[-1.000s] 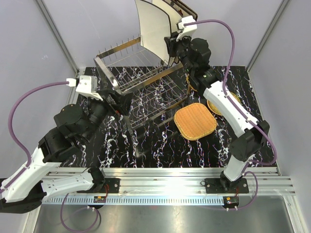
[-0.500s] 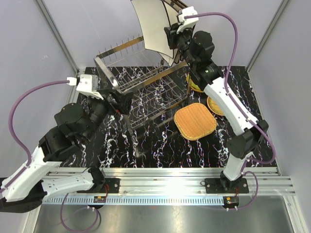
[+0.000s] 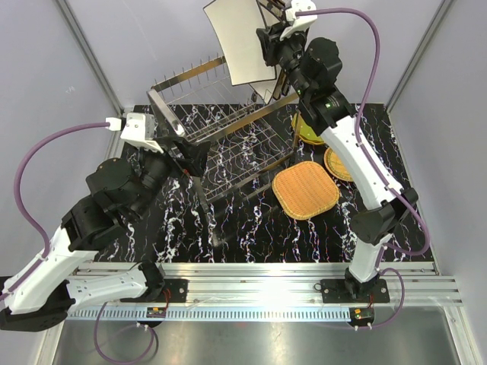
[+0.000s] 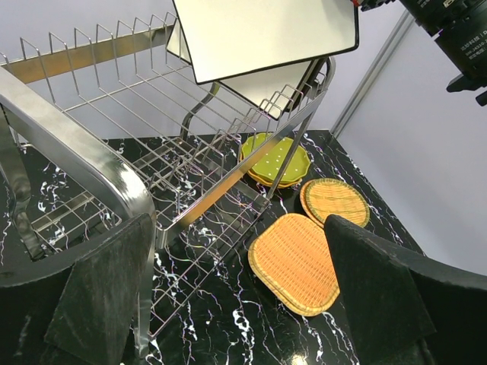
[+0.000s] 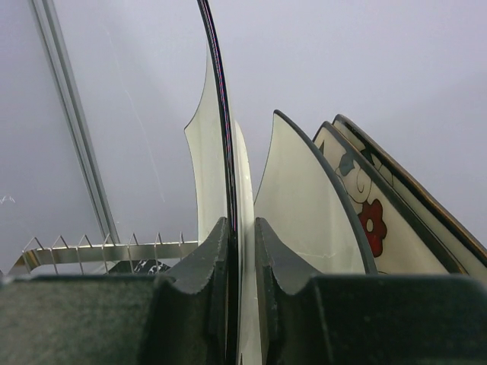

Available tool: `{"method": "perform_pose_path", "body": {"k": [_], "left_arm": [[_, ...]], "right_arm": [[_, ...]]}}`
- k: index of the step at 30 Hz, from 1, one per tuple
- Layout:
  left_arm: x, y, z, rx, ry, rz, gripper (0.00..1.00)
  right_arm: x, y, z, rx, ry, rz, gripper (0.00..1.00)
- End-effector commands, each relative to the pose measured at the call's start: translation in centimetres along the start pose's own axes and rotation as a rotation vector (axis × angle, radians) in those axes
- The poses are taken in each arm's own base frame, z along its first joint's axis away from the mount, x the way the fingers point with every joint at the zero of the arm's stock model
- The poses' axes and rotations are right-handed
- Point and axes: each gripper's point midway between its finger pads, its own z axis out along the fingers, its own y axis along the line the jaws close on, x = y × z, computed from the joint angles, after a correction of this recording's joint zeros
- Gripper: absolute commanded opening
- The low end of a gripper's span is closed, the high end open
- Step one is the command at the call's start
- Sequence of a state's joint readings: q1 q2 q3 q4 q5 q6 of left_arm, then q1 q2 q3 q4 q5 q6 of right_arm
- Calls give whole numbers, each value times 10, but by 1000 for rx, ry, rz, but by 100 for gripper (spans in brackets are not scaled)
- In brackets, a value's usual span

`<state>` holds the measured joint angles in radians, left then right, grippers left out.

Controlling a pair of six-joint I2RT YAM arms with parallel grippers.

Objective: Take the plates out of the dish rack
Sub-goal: Grab a plate with the right arm

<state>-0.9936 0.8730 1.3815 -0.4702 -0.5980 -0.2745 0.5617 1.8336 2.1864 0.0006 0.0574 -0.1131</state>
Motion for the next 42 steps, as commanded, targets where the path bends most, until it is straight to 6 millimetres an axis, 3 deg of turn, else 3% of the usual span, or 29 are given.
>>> {"method": "perform_pose_path", "body": {"k": [1, 5, 18, 42], "left_arm": [[-25, -3, -4, 11, -60, -52, 99], [-27, -4, -4, 13, -65, -54, 99], [-29, -8, -3, 25, -67, -71, 99], [-27, -12, -4, 51, -76, -115, 99]], "right_arm": [[-138, -6, -24, 1, -372, 60, 0], [-163, -10, -29, 6, -419, 95, 0], [-191, -22, -43, 3, -456, 217, 0], [-206, -33, -72, -86, -385, 499, 0]]}}
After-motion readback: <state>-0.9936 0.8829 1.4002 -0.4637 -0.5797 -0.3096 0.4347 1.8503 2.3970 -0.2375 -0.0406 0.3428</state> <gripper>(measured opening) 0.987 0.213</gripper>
